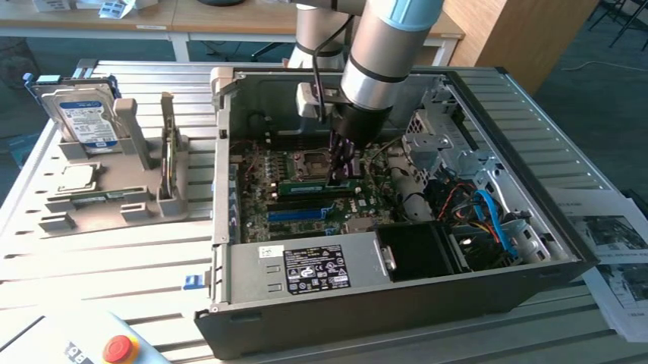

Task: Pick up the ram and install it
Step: 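Insert the ram into the slot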

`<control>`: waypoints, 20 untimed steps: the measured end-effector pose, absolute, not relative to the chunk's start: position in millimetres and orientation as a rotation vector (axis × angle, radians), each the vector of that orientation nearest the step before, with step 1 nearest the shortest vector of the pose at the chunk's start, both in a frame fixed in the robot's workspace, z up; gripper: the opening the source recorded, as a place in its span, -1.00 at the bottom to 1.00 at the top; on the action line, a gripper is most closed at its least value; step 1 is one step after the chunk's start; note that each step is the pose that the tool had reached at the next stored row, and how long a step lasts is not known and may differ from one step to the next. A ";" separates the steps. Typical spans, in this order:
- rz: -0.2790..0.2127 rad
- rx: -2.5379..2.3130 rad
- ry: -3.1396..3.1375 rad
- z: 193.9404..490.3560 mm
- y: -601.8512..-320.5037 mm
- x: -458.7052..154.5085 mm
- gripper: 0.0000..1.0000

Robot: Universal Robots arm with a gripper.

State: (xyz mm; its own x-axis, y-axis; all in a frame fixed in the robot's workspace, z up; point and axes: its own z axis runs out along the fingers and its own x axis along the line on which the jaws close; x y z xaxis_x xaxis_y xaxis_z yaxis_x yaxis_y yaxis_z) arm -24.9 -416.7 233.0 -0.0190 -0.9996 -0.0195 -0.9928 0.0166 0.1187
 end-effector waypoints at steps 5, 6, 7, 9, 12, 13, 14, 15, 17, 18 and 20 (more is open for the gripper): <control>-0.153 2.149 -2.188 233.0 -416.7 -24.9 -0.76; -0.153 2.149 -2.188 233.0 -416.7 -24.9 -0.76; -0.153 2.149 -2.188 233.0 -416.7 -24.8 -0.76; -0.153 2.149 -2.188 233.0 -416.8 -24.2 -0.76; -0.153 2.149 -2.188 233.0 -416.8 -23.1 -0.76; -0.153 2.149 -2.188 233.0 -416.7 -23.1 -0.76; -0.153 2.149 -2.188 233.0 -416.7 -23.1 -0.76; -0.153 2.149 -2.188 233.0 -416.7 -23.1 -0.76; -0.153 2.149 -2.188 232.7 -416.7 -23.0 -0.76; -0.153 2.149 -2.188 232.5 -416.7 -23.0 -0.76; -0.153 2.150 -2.188 232.4 -416.7 -23.2 -0.76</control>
State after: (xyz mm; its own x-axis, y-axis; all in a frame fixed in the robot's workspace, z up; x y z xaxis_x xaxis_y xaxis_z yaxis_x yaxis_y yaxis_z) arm -23.2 -416.7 232.4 -0.0189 -0.9996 -0.0194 -0.9926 0.0164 0.1203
